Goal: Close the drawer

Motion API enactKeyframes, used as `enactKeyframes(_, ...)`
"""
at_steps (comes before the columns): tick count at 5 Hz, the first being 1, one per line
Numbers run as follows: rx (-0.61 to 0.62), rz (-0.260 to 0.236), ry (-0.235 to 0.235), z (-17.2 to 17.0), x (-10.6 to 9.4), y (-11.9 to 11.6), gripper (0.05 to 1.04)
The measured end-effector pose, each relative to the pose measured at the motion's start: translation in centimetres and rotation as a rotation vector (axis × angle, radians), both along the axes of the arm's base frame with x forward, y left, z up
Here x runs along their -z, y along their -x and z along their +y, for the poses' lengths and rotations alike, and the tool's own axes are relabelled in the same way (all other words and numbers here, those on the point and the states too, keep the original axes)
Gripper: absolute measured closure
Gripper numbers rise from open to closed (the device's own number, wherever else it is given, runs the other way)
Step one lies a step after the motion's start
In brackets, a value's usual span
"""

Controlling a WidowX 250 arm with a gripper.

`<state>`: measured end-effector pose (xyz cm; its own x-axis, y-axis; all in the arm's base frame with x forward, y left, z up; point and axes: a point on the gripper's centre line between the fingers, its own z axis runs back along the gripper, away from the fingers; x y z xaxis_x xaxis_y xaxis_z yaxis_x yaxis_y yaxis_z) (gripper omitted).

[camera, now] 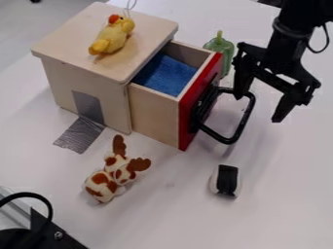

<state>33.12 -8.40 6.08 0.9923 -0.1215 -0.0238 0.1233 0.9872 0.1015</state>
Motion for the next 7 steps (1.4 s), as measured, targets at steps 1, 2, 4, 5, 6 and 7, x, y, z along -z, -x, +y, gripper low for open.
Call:
enactKeyframes(1,-0.009,0.033,-0.005,0.1,1.8,0.4,0.085)
enactKeyframes(2,-0.011,0.056,-0.01,0.2,3.4,0.5,0.115)
enactKeyframes(4,-0.061,0.069,-0.028,2.1,4.2,0.4,0.716)
enactKeyframes(5,-0.124,0.073,-0.047,3.3,4.1,0.3,0.894)
enactKeyframes(6,-0.2,0.08,-0.058,6.3,4.1,0.1,0.952)
enactKeyframes(7,-0.242,0.085,-0.067,8.0,4.1,0.2,0.966)
